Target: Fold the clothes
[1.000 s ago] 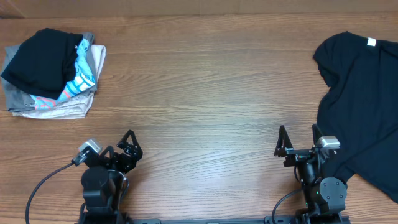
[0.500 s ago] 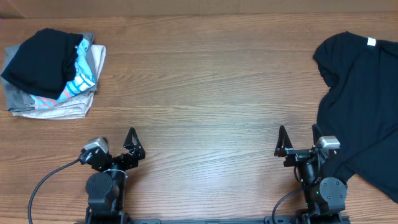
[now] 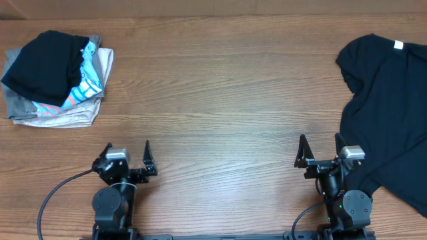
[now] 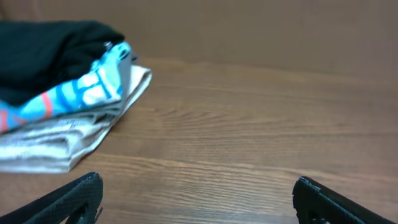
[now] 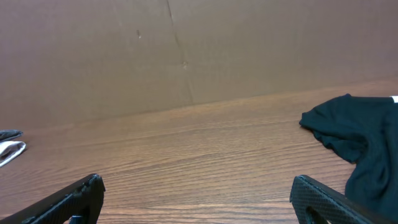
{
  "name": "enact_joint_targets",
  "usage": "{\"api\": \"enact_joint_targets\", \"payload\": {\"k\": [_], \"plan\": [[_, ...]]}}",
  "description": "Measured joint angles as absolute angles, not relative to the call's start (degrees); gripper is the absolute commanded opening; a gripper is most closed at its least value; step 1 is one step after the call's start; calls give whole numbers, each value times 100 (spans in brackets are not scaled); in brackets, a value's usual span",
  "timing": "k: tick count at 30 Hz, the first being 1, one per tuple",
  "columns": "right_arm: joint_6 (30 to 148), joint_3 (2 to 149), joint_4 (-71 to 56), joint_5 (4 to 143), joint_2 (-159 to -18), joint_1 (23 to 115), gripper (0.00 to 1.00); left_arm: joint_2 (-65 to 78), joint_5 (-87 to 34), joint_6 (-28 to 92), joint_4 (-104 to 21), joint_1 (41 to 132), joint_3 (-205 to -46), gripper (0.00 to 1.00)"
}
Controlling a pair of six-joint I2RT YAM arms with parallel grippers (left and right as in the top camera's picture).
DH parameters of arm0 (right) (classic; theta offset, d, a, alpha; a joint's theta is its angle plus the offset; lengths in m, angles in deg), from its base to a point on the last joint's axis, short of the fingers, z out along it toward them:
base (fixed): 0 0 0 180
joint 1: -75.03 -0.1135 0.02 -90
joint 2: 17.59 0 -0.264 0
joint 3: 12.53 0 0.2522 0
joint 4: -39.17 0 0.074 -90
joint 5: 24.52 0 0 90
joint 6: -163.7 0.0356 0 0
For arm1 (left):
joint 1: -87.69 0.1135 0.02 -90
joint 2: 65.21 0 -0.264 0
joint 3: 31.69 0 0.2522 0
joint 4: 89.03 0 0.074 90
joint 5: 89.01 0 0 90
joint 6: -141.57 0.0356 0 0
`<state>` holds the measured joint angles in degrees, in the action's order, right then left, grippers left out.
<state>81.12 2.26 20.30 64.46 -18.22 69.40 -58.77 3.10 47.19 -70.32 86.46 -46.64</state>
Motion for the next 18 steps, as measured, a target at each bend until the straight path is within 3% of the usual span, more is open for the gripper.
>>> {"api": "enact_joint_targets", "payload": {"k": [18], "plan": [[8115, 226, 2035, 6444, -1822, 6940, 100, -6424, 207, 5184, -7019, 8467, -4655, 100]]}}
